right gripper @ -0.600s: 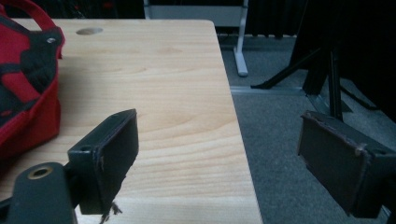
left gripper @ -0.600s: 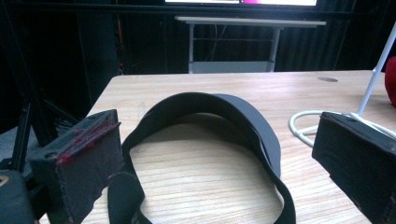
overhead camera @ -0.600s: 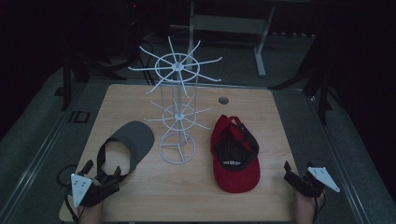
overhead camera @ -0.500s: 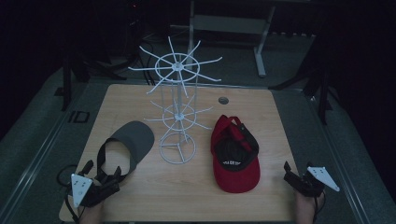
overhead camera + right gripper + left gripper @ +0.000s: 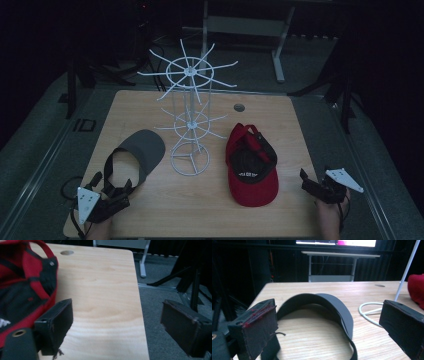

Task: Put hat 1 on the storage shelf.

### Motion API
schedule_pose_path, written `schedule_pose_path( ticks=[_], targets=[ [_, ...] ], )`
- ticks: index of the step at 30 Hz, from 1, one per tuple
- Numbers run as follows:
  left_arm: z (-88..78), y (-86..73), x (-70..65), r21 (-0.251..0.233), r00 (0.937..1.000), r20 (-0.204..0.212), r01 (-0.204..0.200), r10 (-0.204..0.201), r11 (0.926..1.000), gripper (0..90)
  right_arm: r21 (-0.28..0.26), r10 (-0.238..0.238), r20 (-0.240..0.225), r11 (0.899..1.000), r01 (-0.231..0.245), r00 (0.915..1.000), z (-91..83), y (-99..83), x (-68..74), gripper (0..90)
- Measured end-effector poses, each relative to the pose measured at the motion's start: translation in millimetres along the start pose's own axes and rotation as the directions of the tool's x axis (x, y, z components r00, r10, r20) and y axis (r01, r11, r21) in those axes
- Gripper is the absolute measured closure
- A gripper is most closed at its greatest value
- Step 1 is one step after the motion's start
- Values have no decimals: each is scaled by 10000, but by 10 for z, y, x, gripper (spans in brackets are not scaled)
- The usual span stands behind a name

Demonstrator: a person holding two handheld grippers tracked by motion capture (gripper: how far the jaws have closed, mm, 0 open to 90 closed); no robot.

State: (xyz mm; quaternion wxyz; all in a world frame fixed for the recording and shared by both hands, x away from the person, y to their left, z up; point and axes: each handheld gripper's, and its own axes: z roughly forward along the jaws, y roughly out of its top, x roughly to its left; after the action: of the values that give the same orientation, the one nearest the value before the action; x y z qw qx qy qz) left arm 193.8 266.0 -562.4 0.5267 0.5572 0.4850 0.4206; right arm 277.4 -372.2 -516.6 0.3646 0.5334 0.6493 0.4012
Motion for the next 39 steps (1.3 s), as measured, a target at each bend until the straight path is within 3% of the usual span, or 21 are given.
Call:
schedule_pose_path(
  ticks=[2, 4, 8, 10, 12, 13, 16, 20, 23, 28, 32, 39],
  targets=[
    [4, 2, 10, 309, 9997, 51, 241, -242, 9992, 20, 181, 64, -400, 9998, -56, 9992, 31, 96, -8, 131],
    [6, -1, -1, 517, 9999, -2, 163, -163, 9985, 20, 194, 77, -710, 9998, -64, 9974, 62, 178, -2, 135],
    [-7, 22, -29, 552, 9998, -38, 197, -195, 9983, 20, 379, -79, -1070, 9992, 121, 9942, 140, 321, 67, 135],
    [-8, 36, -38, 620, 9980, 287, 548, -566, 9966, 20, 430, -18, -1582, 9990, 87, 9874, 182, 374, 110, 130],
    [-5, 39, -50, 639, 9973, 358, 624, -648, 9960, 20, 565, -205, -1864, 9979, 315, 9823, 250, 412, 177, 121],
    [0, 44, -77, 713, 9964, 601, 547, -590, 9960, 19, 565, -195, -1965, 9979, 312, 9803, 286, 425, 209, 122],
    [4, 48, -119, 663, 9961, 762, 390, -441, 9970, 19, 679, -129, -2398, 9972, 300, 9707, 404, 457, 292, 121],
    [13, 45, -142, 654, 9960, 835, 254, -309, 9975, 19, 798, -190, -3094, 9958, 459, 9507, 569, 492, 406, 120],
    [17, 40, -141, 722, 9953, 890, 313, -377, 9969, 19, 943, -463, -3284, 9922, 815, 9434, 690, 505, 521, 123],
    [18, 35, -137, 817, 9964, 812, 193, -260, 9965, 19, 1191, -772, -3332, 9852, 1232, 9397, 876, 506, 650, 133],
    [10, 39, -132, 747, 9960, 819, 285, -346, 9968, 19, 1519, -1213, -3231, 9722, 1780, 9385, 1086, 484, 785, 135],
    [22, 30, -126, 913, 9956, 858, 310, -389, 9953, 19, 2062, -1967, -3297, 9394, 2738, 9234, 1311, 453, 926, 147]
  ],
)
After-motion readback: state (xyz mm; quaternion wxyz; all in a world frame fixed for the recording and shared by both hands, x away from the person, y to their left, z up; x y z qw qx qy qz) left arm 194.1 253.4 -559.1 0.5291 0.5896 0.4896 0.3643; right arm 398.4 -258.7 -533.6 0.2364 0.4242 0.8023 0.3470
